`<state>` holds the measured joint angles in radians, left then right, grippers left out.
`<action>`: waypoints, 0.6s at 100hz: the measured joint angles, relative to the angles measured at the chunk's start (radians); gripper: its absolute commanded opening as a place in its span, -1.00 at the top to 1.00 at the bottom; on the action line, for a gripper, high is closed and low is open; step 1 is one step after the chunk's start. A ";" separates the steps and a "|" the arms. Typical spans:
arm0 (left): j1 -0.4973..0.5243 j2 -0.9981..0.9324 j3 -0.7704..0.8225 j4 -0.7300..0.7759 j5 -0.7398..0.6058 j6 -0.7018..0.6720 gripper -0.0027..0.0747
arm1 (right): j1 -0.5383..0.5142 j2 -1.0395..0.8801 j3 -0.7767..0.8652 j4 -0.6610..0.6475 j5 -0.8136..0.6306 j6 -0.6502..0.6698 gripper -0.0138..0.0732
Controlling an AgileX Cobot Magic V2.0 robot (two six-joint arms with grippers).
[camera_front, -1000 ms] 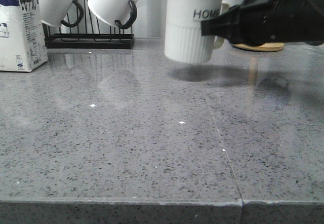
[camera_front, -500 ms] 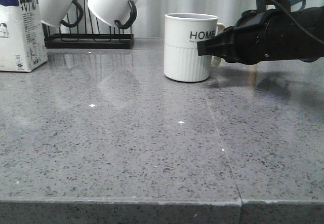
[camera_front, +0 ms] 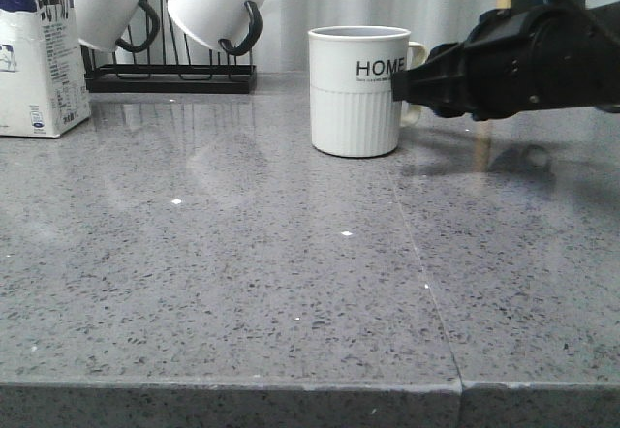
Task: Place milk next to cup
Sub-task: 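Open the right gripper and withdraw it from the mug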
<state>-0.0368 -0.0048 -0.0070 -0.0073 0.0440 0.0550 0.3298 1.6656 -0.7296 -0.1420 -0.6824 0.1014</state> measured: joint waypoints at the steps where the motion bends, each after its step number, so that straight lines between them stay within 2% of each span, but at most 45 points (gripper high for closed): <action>1: 0.000 0.000 0.000 0.000 0.000 0.000 0.98 | 0.000 -0.005 0.006 0.000 0.000 0.000 0.01; 16: 0.000 0.000 0.000 0.000 0.000 0.000 0.98 | 0.000 -0.125 0.086 0.000 0.002 0.000 0.07; 43: 0.000 0.000 0.000 0.000 0.000 0.000 0.98 | 0.000 -0.397 0.240 0.000 0.132 0.000 0.69; 60: 0.000 0.000 0.000 0.000 0.000 0.000 0.98 | 0.000 -0.579 0.343 0.000 0.219 0.000 0.84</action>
<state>-0.0368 -0.0048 -0.0070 -0.0073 0.0440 0.0550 0.3298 1.0867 -0.3870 -0.1420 -0.4629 0.1014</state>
